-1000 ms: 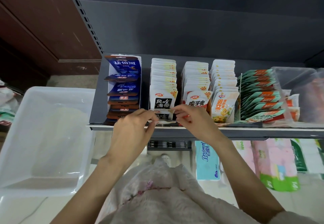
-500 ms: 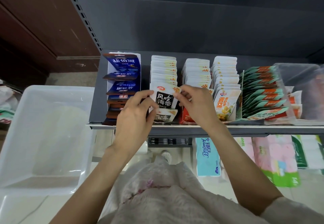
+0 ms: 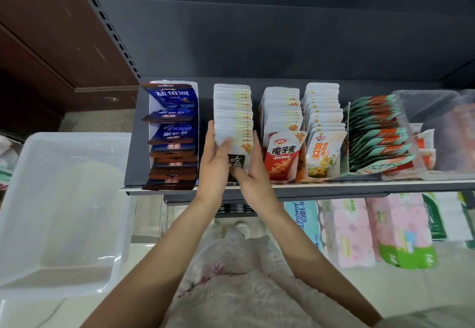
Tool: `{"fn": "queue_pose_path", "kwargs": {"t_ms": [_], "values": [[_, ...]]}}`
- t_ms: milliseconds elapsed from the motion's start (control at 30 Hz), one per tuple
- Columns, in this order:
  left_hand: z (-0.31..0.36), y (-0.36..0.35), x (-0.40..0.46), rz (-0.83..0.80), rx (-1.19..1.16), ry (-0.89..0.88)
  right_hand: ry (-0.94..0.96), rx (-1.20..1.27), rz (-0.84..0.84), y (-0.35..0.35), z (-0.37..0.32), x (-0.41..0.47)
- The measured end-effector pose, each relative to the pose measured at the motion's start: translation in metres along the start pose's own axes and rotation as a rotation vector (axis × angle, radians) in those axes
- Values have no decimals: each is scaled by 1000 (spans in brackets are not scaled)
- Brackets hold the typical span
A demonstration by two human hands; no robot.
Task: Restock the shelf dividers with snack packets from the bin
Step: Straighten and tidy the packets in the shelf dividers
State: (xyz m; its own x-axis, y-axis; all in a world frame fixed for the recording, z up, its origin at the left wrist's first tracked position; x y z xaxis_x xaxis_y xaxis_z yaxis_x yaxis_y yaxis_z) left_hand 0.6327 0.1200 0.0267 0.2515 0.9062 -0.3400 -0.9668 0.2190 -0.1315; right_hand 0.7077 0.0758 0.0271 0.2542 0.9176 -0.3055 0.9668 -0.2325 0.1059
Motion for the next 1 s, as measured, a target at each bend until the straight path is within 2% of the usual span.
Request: {"fn": "queue_pose_path", "kwargs": {"t_ms": [167, 333, 400, 533, 833, 1000], "values": [[10, -4, 4, -61, 100, -67, -63, 59, 30, -1, -3, 4], [34, -6, 19, -47, 363, -291, 53, -275, 112, 22, -45, 24], [34, -1, 32, -13, 321, -229, 57, -263, 129, 34, -59, 48], [28, -5, 55, -24, 119, -53, -79, -45, 56, 24, -58, 82], [25, -17, 58, -81, 38, -24, -72, -92, 50, 23, -53, 95], [32, -20, 50, -25, 79, -53, -49, -189, 35, 24, -56, 97]]}}
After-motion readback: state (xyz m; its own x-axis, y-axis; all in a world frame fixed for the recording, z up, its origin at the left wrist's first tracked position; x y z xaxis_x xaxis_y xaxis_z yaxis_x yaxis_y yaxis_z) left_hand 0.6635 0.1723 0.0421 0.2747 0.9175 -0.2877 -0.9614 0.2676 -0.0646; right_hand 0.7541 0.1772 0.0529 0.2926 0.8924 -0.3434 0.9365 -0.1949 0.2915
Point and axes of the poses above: each hand's wrist, its own x-axis towards the middle knuckle, its own y-axis out of the back of the hand, z = x × y, the point moved 8 cm from there along x, towards the middle knuckle, and after that the axes turned 4 degrees about -y, right-handed, at the moved point
